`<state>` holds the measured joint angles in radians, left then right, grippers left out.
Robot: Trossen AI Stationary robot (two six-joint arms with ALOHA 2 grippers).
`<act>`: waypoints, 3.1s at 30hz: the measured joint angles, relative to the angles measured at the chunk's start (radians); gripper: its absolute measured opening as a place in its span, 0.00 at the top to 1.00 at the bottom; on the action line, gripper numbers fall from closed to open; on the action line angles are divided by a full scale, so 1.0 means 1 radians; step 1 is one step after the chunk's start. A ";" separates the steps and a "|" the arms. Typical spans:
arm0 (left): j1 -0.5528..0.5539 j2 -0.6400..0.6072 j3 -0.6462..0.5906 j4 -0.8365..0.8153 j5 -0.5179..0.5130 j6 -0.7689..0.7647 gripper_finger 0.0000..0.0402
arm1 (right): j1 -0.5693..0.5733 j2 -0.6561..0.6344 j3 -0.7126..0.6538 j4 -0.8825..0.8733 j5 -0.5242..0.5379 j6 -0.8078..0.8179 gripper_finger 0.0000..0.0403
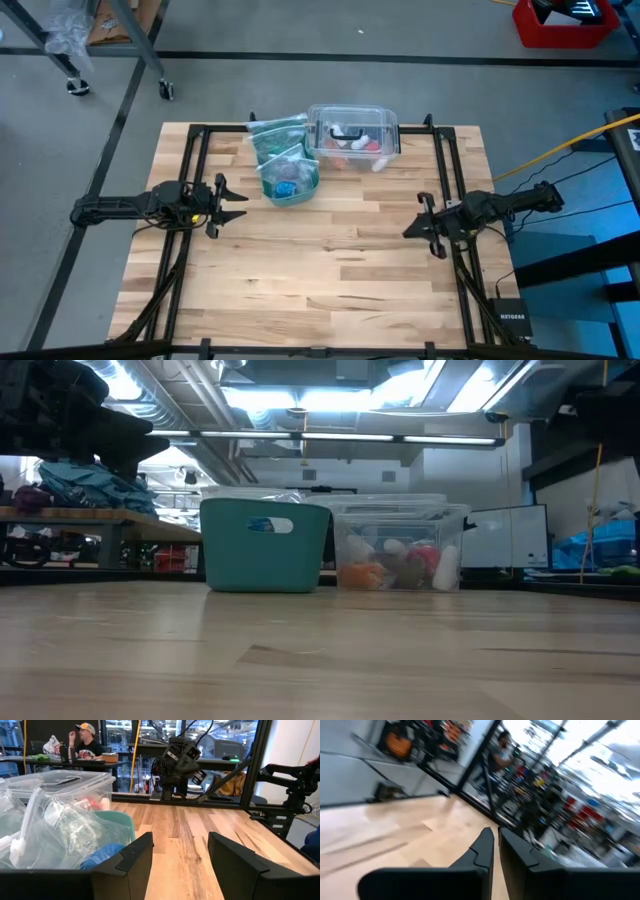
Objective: Roll bandage
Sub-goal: Return to Home Position
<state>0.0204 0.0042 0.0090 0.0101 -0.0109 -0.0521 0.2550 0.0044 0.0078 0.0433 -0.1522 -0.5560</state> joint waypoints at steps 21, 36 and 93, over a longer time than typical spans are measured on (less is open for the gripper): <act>0.000 0.000 0.000 0.000 0.000 0.000 0.55 | 0.000 0.142 0.000 0.022 0.516 0.151 0.92; 0.000 0.000 0.000 0.000 0.000 0.000 0.55 | 0.000 0.140 0.000 0.021 0.499 0.159 0.92; 0.000 0.001 0.000 0.000 0.000 0.000 0.55 | -0.230 -0.002 0.000 0.014 0.410 0.078 0.92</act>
<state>0.0200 0.0048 0.0086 0.0101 -0.0110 -0.0521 0.0254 0.0021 0.0078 0.0574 0.2573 -0.4778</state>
